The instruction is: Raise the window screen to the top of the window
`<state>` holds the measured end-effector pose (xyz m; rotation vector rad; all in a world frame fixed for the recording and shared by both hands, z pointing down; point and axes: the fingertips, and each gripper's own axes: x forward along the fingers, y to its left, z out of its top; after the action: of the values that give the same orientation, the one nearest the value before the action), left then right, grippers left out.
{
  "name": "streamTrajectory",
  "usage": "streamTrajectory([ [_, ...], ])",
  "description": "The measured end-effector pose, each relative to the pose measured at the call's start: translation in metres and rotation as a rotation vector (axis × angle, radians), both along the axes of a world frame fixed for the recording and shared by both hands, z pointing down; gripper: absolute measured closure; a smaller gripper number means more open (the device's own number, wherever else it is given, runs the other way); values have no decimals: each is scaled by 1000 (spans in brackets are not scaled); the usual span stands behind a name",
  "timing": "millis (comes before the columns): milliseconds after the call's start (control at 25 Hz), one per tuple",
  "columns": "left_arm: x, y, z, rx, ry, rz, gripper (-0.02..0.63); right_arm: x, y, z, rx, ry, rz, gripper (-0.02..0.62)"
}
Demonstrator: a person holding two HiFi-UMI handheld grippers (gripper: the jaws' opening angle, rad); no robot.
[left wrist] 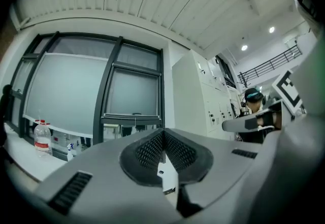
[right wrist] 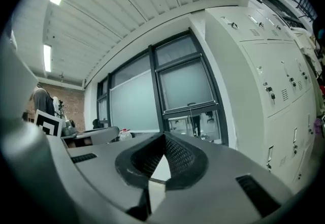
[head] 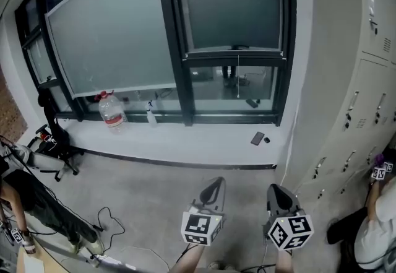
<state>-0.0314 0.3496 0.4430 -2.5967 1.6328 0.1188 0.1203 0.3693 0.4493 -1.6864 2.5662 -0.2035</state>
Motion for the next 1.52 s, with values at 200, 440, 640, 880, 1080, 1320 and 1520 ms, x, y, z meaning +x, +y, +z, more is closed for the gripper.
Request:
streamTrajectory([
  [200, 0, 6, 1, 12, 16, -17, 604, 6, 5, 10, -5, -12, -38, 591],
  [440, -6, 1, 2, 12, 3, -55, 604, 9, -1, 21, -27, -41, -95, 589],
  [640, -9, -30, 1, 8, 14, -69, 604, 11, -31, 21, -46, -43, -95, 589],
  [880, -6, -105, 15, -6, 24, -59, 604, 14, -103, 32, -64, -20, -82, 590],
  [1080, -7, -194, 3, 23, 25, -42, 604, 15, -196, 16, -39, 18, -63, 590],
  [1320, -21, -287, -7, 32, 40, -27, 604, 5, -292, 7, -38, 11, -41, 590],
  [1520, -37, -344, -13, 38, 33, -30, 604, -9, -344, 8, -53, 56, -56, 590],
])
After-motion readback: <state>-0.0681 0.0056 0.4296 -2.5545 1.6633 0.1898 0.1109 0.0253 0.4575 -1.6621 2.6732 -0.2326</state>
